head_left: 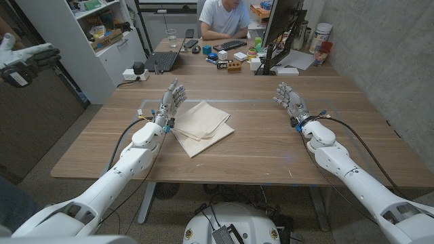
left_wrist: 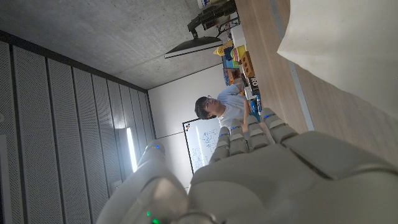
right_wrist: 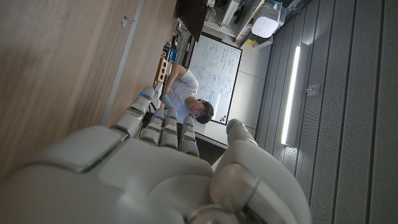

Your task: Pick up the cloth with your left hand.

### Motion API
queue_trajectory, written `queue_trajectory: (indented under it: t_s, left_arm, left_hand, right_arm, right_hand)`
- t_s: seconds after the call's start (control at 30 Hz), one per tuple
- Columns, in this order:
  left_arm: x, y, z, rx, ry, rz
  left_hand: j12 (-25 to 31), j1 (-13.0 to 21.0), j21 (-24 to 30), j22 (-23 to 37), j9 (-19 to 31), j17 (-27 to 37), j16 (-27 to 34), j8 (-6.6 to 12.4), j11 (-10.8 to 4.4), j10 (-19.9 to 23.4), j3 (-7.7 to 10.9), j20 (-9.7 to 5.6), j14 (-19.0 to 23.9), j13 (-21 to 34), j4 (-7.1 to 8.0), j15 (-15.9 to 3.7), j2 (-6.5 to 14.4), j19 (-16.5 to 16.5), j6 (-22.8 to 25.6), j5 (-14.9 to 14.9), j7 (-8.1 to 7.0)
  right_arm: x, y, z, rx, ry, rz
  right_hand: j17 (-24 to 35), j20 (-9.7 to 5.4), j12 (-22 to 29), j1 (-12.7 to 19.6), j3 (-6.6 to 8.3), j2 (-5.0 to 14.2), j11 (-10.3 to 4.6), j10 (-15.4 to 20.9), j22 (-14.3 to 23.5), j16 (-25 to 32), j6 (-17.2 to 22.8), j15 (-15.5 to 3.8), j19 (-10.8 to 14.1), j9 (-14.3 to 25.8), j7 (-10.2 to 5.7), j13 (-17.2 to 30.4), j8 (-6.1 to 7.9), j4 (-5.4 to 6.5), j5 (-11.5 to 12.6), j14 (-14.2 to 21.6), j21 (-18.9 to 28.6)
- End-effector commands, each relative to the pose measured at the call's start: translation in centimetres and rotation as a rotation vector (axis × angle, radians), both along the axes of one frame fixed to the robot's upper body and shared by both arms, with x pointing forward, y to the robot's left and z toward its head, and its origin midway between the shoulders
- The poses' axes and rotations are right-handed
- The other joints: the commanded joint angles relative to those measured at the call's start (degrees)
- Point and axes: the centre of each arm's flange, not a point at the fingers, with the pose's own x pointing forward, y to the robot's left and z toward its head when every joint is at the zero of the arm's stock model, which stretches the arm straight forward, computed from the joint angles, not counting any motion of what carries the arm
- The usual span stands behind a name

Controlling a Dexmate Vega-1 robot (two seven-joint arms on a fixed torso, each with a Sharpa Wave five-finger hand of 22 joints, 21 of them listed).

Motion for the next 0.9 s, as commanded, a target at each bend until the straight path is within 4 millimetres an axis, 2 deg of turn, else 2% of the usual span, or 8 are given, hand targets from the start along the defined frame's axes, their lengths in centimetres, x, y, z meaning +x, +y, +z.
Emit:
queue_trajectory:
  t_s: [0.03,0.37,0.57,0.6,0.67,0.9]
  left_arm:
    - [0.3,-0.1,0.2,0.002,0.004,-0.001]
    - [-0.3,0.0,0.6,0.021,-0.017,0.021]
    - [-2.6,0.8,1.5,0.118,-0.063,0.071]
    - [-2.8,1.0,1.4,0.109,-0.071,0.073]
    - [-3.4,1.2,1.4,0.124,-0.083,0.091]
    - [-4.6,2.1,1.0,0.138,-0.085,0.114]
  left_hand:
    - [0.4,0.62,0.4,0.07,0.25,0.27,0.25,0.26,0.71,-0.03,0.38,0.55,0.1,0.28,-0.03,0.47,0.0,-0.07,0.01,0.28,0.96]
    - [0.43,0.67,0.38,0.06,0.25,0.27,0.28,0.28,0.7,0.2,0.39,0.61,0.27,0.27,-0.11,0.47,0.09,-0.06,0.17,0.28,0.87]
    - [0.54,0.93,0.41,0.05,0.25,0.25,0.37,0.4,0.67,0.63,0.51,0.62,0.61,0.27,-0.28,0.44,0.25,0.08,0.55,0.31,0.68]
    - [0.56,1.0,0.41,0.05,0.25,0.24,0.39,0.41,0.65,0.69,0.54,0.73,0.68,0.27,-0.32,0.39,0.29,0.1,0.58,0.32,0.72]
    - [0.55,1.52,0.42,0.06,0.25,0.22,0.44,0.44,0.4,0.83,0.81,2.04,0.96,0.27,-0.61,0.14,0.63,0.21,0.73,0.34,0.59]
    - [0.62,2.12,0.46,0.06,0.26,0.19,0.5,0.5,0.37,1.19,1.14,2.29,1.31,0.26,-0.93,0.28,1.03,0.38,0.97,0.35,0.46]
  right_arm:
    - [-0.2,0.1,0.2,-0.013,0.0,-0.003]
    - [-0.7,-0.2,0.0,-0.002,-0.022,-0.016]
    - [-1.0,-0.6,0.2,-0.004,-0.025,-0.026]
    - [-1.0,-0.6,0.2,-0.004,-0.026,-0.025]
    - [-1.0,-0.5,0.2,-0.004,-0.027,-0.025]
    - [-0.8,0.0,0.4,-0.007,-0.028,-0.013]
  right_hand:
    - [0.28,0.02,0.24,0.47,0.4,-0.1,0.0,0.52,0.11,0.34,0.49,-0.01,0.5,0.2,0.0,0.08,0.25,-0.12,0.39,0.35,0.34]
    - [0.2,0.02,0.13,0.43,0.39,-0.08,-0.04,0.45,0.11,0.3,0.54,0.01,0.53,0.2,0.02,0.09,0.21,-0.22,0.35,0.37,0.3]
    - [0.16,-0.01,0.18,0.4,0.4,-0.02,-0.02,0.68,0.11,0.31,0.57,-0.14,0.58,0.21,0.02,0.09,0.19,-0.26,0.34,0.43,0.3]
    - [0.15,0.0,0.18,0.4,0.4,-0.03,-0.03,0.69,0.11,0.31,0.6,-0.17,0.57,0.21,0.0,0.09,0.19,-0.27,0.34,0.46,0.29]
    - [0.14,0.02,0.18,0.38,0.4,-0.01,0.0,0.74,0.11,0.32,0.63,-0.2,0.59,0.21,0.01,0.09,0.19,-0.28,0.33,0.5,0.29]
    - [0.08,0.05,0.14,0.37,0.41,0.0,-0.05,0.74,0.11,0.31,0.72,-0.18,0.65,0.21,-0.06,0.09,0.19,-0.35,0.32,0.57,0.28]
